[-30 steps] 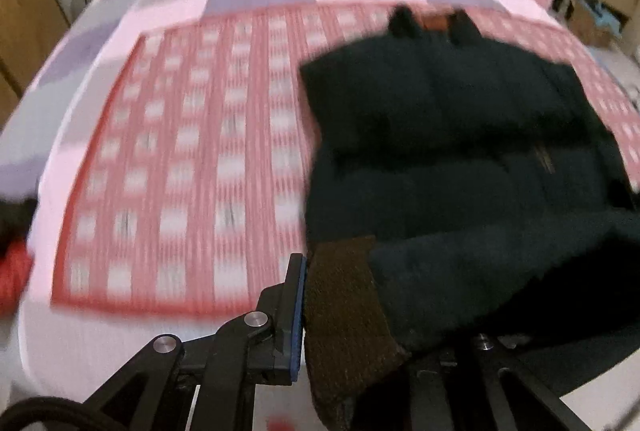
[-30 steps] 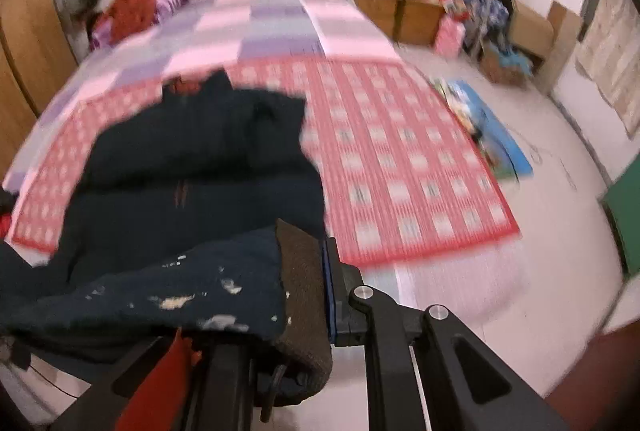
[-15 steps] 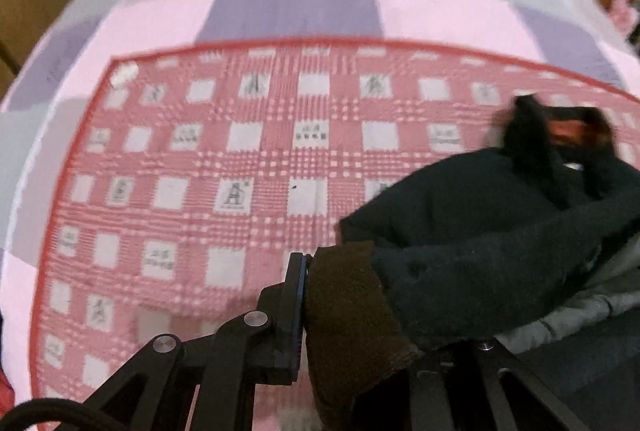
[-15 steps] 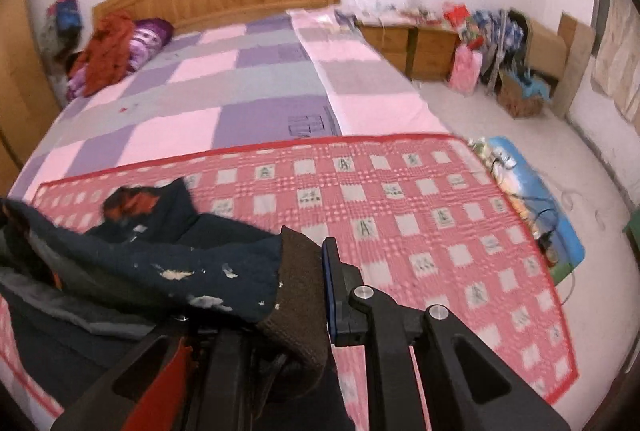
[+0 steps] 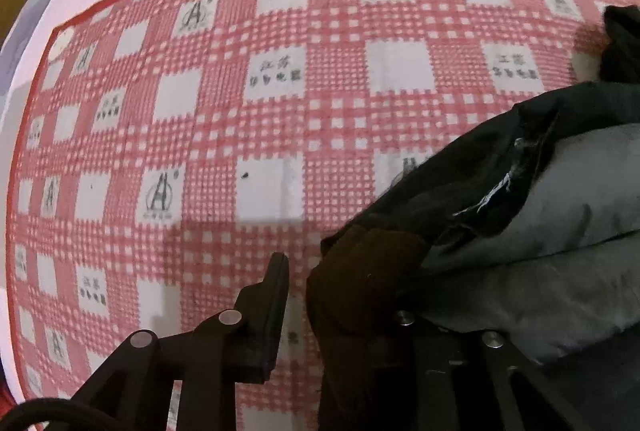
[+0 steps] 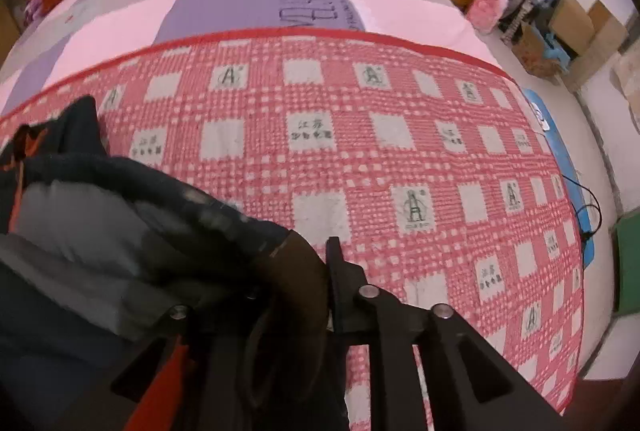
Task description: Fold large clothes
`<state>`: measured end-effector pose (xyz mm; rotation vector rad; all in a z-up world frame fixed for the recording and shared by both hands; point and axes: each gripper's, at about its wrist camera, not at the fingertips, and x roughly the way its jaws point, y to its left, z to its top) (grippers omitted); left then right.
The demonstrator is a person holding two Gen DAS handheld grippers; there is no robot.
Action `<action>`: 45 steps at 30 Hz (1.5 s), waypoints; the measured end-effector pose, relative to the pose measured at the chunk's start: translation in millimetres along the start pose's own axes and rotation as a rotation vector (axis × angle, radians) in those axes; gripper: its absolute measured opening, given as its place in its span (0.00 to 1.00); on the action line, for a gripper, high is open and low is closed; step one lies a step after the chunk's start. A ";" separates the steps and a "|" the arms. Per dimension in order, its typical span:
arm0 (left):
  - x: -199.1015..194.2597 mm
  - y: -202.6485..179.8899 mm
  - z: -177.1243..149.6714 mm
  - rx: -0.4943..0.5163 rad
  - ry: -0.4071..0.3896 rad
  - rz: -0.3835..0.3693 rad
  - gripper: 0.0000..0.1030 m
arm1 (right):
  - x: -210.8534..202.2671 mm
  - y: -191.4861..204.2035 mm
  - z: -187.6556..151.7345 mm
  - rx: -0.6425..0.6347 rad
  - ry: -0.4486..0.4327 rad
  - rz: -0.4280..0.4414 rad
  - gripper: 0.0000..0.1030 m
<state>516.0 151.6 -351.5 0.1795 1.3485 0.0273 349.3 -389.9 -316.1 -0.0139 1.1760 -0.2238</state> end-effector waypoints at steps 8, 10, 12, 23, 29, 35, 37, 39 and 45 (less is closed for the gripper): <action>-55.6 35.3 31.7 0.108 0.000 -0.159 0.63 | -43.0 -11.9 28.0 -0.150 0.036 -0.018 0.73; -73.4 45.4 45.1 0.069 -0.055 -0.167 0.67 | -53.9 -15.6 37.8 -0.155 0.046 -0.015 0.79; -89.5 52.1 50.5 0.025 -0.106 -0.195 0.69 | -76.3 -16.0 48.2 -0.147 -0.003 -0.026 0.79; -148.1 -38.5 -67.7 0.164 -0.328 -0.353 0.71 | -154.8 84.0 -43.1 -0.258 -0.245 0.206 0.79; -140.5 -113.0 -183.3 0.157 -0.307 -0.493 0.72 | -147.0 143.4 -149.7 -0.243 -0.198 0.183 0.80; -98.2 -153.2 -166.9 0.173 -0.420 -0.364 0.91 | -78.5 176.8 -135.4 -0.274 -0.156 0.072 0.99; -90.0 -158.6 -131.7 0.147 -0.438 -0.314 0.93 | -64.1 182.3 -104.3 -0.261 -0.194 0.072 1.00; -80.6 -164.2 -97.7 0.117 -0.425 -0.278 0.94 | -51.1 182.5 -76.3 -0.226 -0.196 0.074 1.00; -59.4 -175.0 -51.9 0.096 -0.396 -0.191 0.99 | -13.1 193.4 -14.6 -0.198 -0.157 0.059 1.00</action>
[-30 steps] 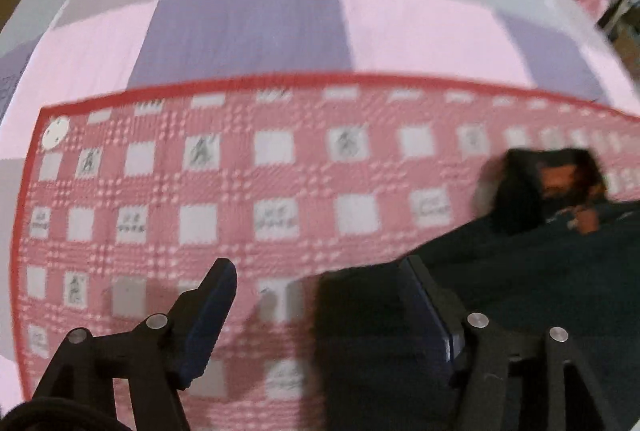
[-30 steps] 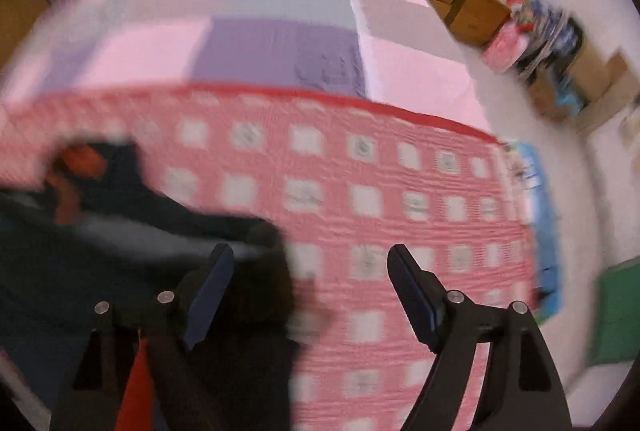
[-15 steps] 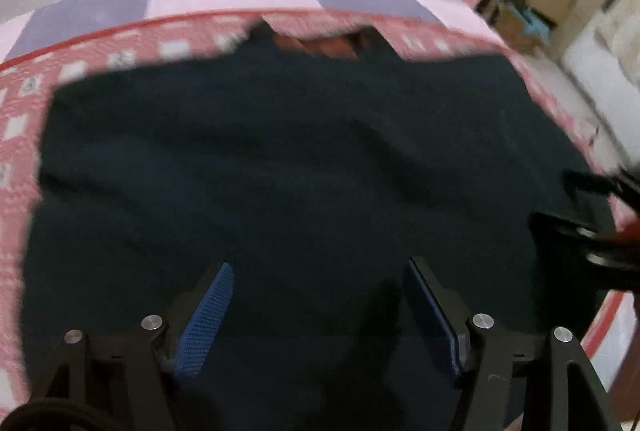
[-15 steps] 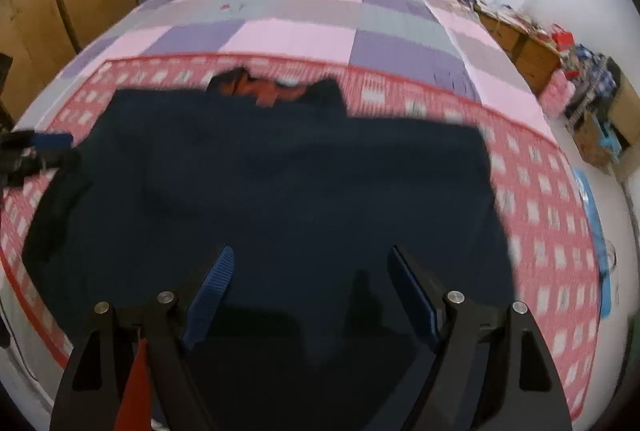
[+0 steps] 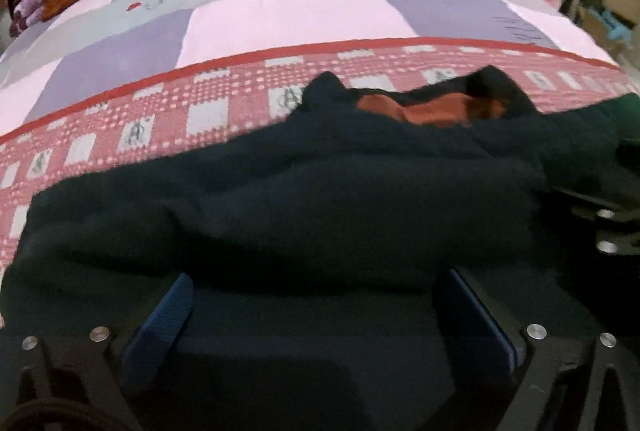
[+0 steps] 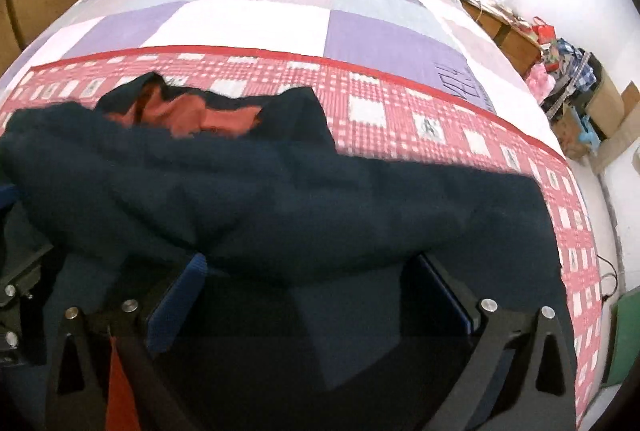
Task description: Fold large clothes
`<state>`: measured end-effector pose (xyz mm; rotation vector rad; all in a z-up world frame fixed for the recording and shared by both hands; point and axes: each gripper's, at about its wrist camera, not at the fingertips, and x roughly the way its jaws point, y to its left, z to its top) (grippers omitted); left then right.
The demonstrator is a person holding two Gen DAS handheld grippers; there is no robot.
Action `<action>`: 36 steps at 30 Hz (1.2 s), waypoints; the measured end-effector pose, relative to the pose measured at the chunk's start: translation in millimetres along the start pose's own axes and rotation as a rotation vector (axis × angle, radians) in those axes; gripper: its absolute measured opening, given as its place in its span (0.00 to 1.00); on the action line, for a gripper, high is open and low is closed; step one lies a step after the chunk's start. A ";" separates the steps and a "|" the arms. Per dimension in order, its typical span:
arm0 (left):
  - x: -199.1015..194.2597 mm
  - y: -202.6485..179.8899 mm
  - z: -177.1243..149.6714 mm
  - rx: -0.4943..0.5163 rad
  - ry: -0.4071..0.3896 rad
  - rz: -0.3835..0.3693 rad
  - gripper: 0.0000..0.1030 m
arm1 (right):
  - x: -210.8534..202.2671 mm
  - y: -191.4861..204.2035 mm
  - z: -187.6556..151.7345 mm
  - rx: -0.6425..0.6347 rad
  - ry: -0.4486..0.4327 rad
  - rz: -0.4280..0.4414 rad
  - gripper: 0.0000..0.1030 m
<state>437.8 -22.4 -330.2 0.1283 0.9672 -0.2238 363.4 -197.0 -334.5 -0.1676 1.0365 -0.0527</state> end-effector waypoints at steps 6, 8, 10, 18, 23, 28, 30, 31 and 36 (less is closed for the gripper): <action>4.8 4.0 -6.9 -0.030 0.004 -0.001 1.00 | -58.3 -18.3 -19.2 0.077 -0.132 0.089 1.00; 3.4 2.8 -9.3 -0.037 0.010 -0.005 1.00 | -96.8 -16.3 -58.2 0.086 -0.147 0.114 1.00; 3.5 2.8 -9.4 -0.044 0.018 -0.010 1.00 | -114.0 -5.5 -97.1 0.066 -0.097 0.113 1.00; -33.0 1.0 -21.1 -0.090 0.014 -0.012 0.98 | -46.7 18.1 -75.8 0.011 0.034 0.056 1.00; -52.0 -4.5 -39.2 -0.132 0.017 -0.002 0.98 | -5.0 10.5 -30.5 0.014 0.056 0.048 1.00; -58.5 -9.5 -39.0 -0.129 0.034 -0.007 0.98 | 7.3 7.7 -13.5 0.039 0.059 0.070 1.00; -70.5 -8.8 -42.6 -0.148 0.020 -0.025 0.98 | -0.1 6.7 -17.8 0.028 0.069 0.064 1.00; -75.9 -8.0 -45.1 -0.159 0.016 -0.035 0.98 | -9.3 6.4 -20.6 0.026 0.077 0.040 1.00; -122.4 -17.7 -87.7 -0.161 -0.048 -0.100 0.98 | -100.8 -4.2 -80.2 0.096 -0.144 0.146 1.00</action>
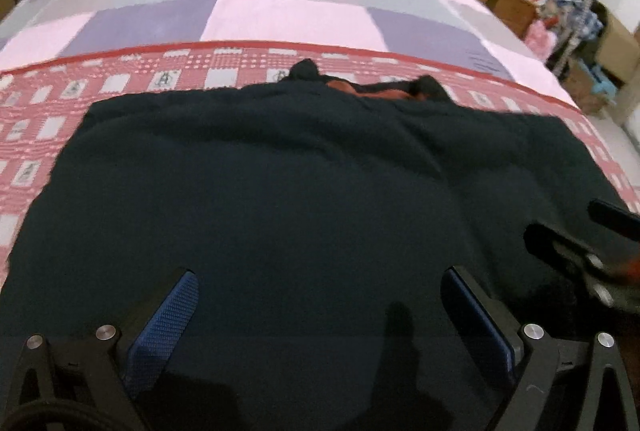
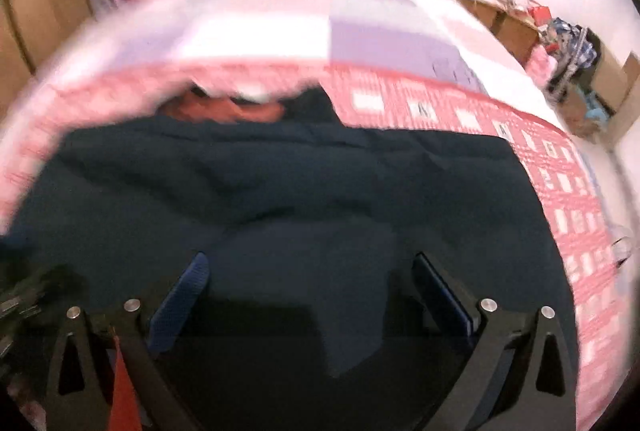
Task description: Fold large clothes
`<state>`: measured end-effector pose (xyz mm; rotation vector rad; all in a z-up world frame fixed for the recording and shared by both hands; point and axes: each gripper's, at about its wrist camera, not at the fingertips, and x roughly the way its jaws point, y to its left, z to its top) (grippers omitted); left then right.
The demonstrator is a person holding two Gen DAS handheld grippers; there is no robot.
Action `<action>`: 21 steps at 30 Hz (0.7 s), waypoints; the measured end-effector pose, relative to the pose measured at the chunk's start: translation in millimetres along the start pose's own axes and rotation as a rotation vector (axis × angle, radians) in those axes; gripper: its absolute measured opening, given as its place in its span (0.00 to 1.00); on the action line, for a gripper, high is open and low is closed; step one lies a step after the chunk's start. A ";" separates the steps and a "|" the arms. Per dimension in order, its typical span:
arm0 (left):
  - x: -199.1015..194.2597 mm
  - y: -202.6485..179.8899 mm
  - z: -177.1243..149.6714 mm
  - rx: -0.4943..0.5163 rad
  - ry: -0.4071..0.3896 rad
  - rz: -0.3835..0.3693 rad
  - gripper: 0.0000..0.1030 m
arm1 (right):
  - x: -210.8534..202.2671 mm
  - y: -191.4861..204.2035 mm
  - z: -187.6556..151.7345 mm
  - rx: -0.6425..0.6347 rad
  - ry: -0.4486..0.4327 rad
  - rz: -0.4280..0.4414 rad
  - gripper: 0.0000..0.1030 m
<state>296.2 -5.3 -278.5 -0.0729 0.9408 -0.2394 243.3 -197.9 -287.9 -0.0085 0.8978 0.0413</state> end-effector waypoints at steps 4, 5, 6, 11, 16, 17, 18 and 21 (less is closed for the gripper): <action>0.7 -0.1 -35.8 0.094 0.012 0.065 0.98 | -33.4 26.4 -55.0 -0.169 -0.026 0.046 1.00; 6.5 6.3 -40.3 0.106 0.026 0.084 0.98 | -25.0 35.1 -68.2 -0.270 0.013 0.011 1.00; 9.9 21.1 -44.8 0.113 0.015 0.062 0.98 | -18.5 35.5 -73.5 -0.310 0.030 -0.009 1.00; 4.1 106.4 -36.8 -0.011 -0.005 0.243 1.00 | -8.8 -50.5 -71.4 -0.185 0.008 -0.136 1.00; -3.7 168.9 -43.6 -0.085 0.044 0.375 1.00 | -15.7 -140.9 -75.7 0.003 0.042 -0.181 1.00; -4.6 174.4 -45.0 -0.095 0.057 0.386 1.00 | -17.7 -152.6 -75.9 0.049 0.055 -0.178 1.00; -7.3 178.9 -46.0 -0.109 0.067 0.385 1.00 | -19.5 -161.4 -76.2 0.092 0.066 -0.185 1.00; -14.7 164.0 -38.3 -0.046 0.047 0.402 0.95 | -31.1 -160.6 -74.0 0.096 0.052 -0.232 1.00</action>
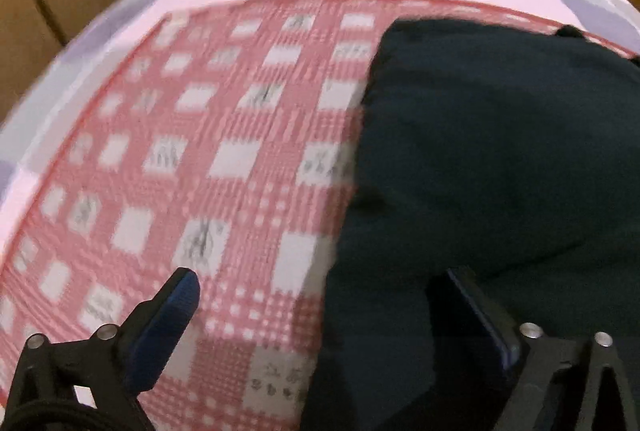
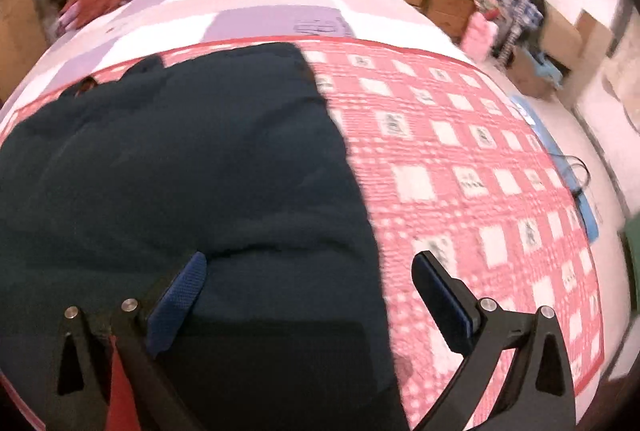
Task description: Fold large clothes
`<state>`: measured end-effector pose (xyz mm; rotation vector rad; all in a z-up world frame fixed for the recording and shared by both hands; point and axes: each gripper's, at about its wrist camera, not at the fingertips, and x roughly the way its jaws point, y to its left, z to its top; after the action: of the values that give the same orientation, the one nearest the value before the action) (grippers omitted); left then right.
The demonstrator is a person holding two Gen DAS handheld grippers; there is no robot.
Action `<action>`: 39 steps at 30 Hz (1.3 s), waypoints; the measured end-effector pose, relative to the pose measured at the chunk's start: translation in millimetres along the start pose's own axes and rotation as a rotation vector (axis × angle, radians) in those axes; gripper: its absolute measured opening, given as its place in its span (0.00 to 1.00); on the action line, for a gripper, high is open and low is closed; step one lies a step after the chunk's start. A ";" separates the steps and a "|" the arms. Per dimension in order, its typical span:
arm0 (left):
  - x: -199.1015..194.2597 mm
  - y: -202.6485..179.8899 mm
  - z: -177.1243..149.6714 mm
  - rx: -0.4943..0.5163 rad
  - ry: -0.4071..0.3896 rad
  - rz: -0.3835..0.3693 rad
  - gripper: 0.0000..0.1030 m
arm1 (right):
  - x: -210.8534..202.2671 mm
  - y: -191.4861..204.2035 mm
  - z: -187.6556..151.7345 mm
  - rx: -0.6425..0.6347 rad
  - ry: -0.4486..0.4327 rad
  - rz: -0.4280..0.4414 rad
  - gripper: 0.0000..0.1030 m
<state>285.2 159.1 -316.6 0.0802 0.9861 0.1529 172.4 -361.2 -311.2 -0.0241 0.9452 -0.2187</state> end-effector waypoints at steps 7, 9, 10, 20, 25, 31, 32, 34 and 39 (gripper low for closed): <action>-41.8 -120.6 42.0 0.168 -0.103 -0.324 0.95 | -26.0 114.4 40.2 -0.225 -0.107 0.191 1.00; -34.4 -162.1 50.8 0.204 -0.077 -0.397 0.96 | -18.9 151.8 51.6 -0.271 -0.093 0.259 1.00; -28.9 -176.2 53.1 0.218 -0.059 -0.393 0.93 | -14.6 165.1 54.3 -0.287 -0.087 0.271 1.00; 62.4 -103.1 96.1 0.066 0.057 -0.157 1.00 | 88.8 88.0 114.1 -0.101 0.067 0.063 0.97; 94.8 -33.8 87.2 -0.061 0.158 -0.055 1.00 | 99.7 43.0 110.3 -0.062 0.110 0.109 0.96; 89.5 -33.9 74.9 -0.020 0.128 -0.009 1.00 | 103.6 55.0 106.9 -0.076 0.080 0.076 0.96; 90.5 -32.4 77.4 -0.019 0.125 -0.006 1.00 | 104.2 54.0 107.5 -0.076 0.081 0.080 0.96; 91.0 -30.4 76.9 -0.019 0.121 -0.006 1.00 | 101.8 54.0 105.0 -0.075 0.080 0.082 0.96; 79.9 -32.9 73.8 0.016 0.102 0.001 1.00 | 99.2 53.8 102.0 -0.081 0.073 0.068 0.96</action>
<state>393.2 140.0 -346.3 0.0888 1.0888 0.1514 320.2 -335.7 -337.1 -0.0590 1.0260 -0.1187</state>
